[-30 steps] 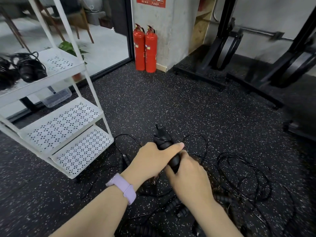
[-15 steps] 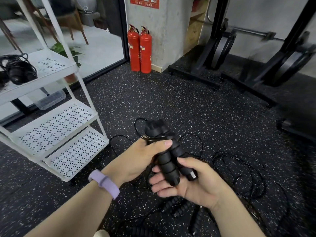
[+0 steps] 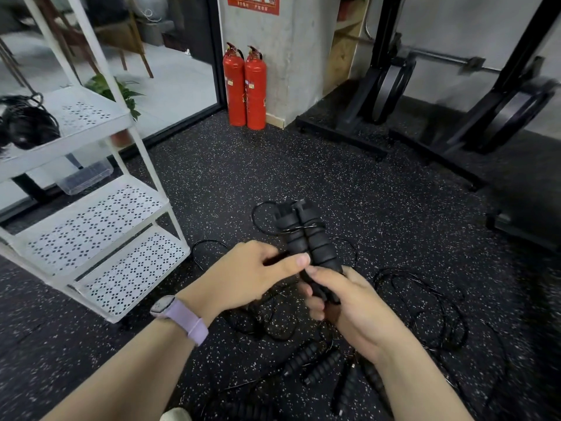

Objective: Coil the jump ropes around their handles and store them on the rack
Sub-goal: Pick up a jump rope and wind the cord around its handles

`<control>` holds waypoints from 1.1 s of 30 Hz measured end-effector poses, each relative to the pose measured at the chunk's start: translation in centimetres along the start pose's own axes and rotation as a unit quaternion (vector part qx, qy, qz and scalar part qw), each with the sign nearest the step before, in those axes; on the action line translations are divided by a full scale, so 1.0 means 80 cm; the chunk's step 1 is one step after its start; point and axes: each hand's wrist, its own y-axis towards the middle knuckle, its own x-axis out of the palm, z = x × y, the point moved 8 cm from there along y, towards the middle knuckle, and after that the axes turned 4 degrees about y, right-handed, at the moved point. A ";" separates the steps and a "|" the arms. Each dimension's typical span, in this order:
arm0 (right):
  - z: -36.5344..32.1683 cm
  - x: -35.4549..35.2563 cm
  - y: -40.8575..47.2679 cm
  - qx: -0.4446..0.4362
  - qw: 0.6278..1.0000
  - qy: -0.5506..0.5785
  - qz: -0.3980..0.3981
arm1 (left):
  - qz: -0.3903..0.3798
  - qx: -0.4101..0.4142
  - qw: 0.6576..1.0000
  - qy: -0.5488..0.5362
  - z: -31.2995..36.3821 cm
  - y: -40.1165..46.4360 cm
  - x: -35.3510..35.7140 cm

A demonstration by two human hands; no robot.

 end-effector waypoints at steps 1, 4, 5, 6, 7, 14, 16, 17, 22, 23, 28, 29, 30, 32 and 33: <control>-0.002 -0.005 0.000 -0.014 0.999 -0.040 0.022 | -0.003 0.003 1.000 0.018 0.003 -0.001 0.001; -0.004 -0.013 0.000 -0.028 0.986 -0.144 0.075 | 0.003 0.017 1.000 0.016 0.008 -0.005 0.003; -0.003 -0.014 0.000 -0.029 0.984 -0.155 0.086 | 0.007 0.023 1.000 0.011 0.010 -0.006 0.002; -0.002 -0.015 0.000 -0.031 0.982 -0.161 0.099 | 0.005 0.030 1.000 0.007 0.011 -0.007 0.002; -0.002 -0.017 0.000 -0.035 0.980 -0.162 0.111 | -0.003 0.034 0.999 0.000 0.011 -0.008 0.004; 0.001 0.002 0.002 -0.063 0.997 0.037 0.034 | -0.063 0.036 0.990 -0.124 0.016 -0.017 0.013; -0.003 0.015 0.003 -0.060 0.990 0.126 -0.032 | -0.077 0.040 0.986 -0.141 0.018 -0.018 0.021; -0.005 0.018 0.004 -0.062 0.987 0.142 -0.050 | -0.078 0.043 0.986 -0.141 0.019 -0.018 0.023; -0.004 0.006 0.005 -0.068 0.995 0.064 0.017 | -0.057 0.041 0.994 -0.081 0.009 -0.015 0.031; -0.005 0.001 0.004 -0.072 0.996 0.022 0.040 | -0.050 0.038 0.997 -0.049 0.004 -0.014 0.032; -0.005 -0.013 0.003 -0.075 0.991 -0.014 0.107 | -0.042 0.035 0.991 0.125 -0.016 -0.008 0.033; -0.005 -0.015 0.003 -0.074 0.991 -0.009 0.113 | -0.045 0.030 0.990 0.133 -0.017 -0.009 0.033; -0.005 -0.017 0.003 -0.072 0.991 -0.005 0.116 | -0.044 0.024 0.989 0.140 -0.019 -0.008 0.033; -0.003 -0.018 0.004 -0.066 0.991 -0.012 0.115 | -0.025 0.028 0.985 0.166 -0.018 -0.006 0.032; -0.002 -0.017 0.004 -0.062 0.991 -0.020 0.113 | -0.009 0.036 0.981 0.189 -0.016 -0.005 0.031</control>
